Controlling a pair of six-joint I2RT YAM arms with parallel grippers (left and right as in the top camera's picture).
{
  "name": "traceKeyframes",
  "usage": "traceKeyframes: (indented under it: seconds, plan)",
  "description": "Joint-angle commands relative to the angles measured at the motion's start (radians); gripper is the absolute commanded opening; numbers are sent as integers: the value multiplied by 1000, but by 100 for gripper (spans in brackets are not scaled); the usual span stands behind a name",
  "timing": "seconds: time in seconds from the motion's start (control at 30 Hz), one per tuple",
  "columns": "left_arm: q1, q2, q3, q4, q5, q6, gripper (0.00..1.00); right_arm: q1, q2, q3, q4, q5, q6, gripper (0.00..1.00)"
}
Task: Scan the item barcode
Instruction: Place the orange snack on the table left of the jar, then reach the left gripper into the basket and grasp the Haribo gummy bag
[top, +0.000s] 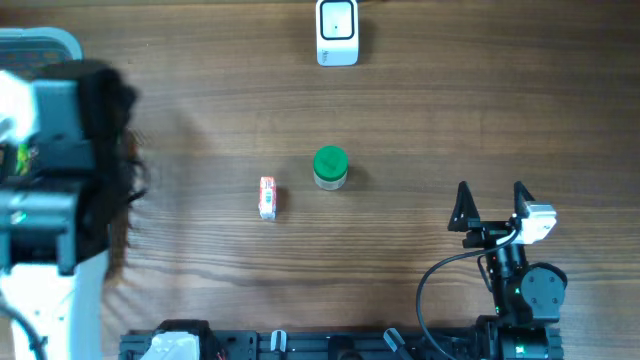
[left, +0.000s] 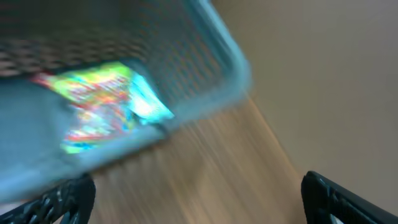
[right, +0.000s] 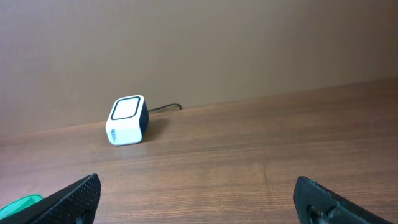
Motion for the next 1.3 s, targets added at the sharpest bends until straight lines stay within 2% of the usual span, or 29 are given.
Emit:
traceKeyframes:
  seconds: [0.0, 0.17, 0.27, 0.47, 0.57, 0.63, 0.73, 0.87, 0.93, 0.97, 1.03, 1.07, 1.13, 1.17, 1.27]
  plan:
    - [275, 0, 10, -9, 142, -31, 100, 8, -3, -1, 3, 11, 10, 100]
    - [595, 100, 10, -8, 430, -57, 100, 8, -3, -1, 3, 11, 10, 100]
    - [692, 214, 10, -17, 484, -56, 100, 8, -3, -1, 3, 11, 10, 100]
    - [690, 492, 10, 22, 483, -47, 100, 8, -2, -1, 3, 11, 10, 100]
    - [690, 655, 10, 10, 483, 43, 100, 8, -2, -1, 3, 11, 10, 100]
    - [689, 746, 10, -1, 484, 53, 96, 8, -2, -1, 3, 11, 10, 100]
    - [689, 827, 10, 2, 488, 55, 97, 8, -1, -1, 3, 11, 10, 100]
    - [687, 906, 10, 51, 576, 165, 100, 8, -1, -1, 3, 11, 10, 100]
    - [683, 930, 10, 55, 588, 171, 100, 8, -1, -1, 3, 11, 10, 100]
    - [682, 938, 10, 55, 588, 182, 96, 8, -1, -1, 3, 11, 10, 100]
    - [679, 944, -8, 60, 588, 187, 49, 8, -1, -1, 3, 11, 10, 100]
    - [678, 943, -28, 68, 588, 187, 32, 8, -1, -1, 3, 11, 10, 100]
    - [675, 944, -87, 99, 588, 187, 10, 8, -1, -1, 3, 11, 10, 100]
    - [674, 944, -115, 115, 588, 187, 4, 8, -1, -1, 3, 11, 10, 100]
    - [672, 943, -234, 207, 589, 183, 4, 8, -1, -1, 3, 11, 10, 100]
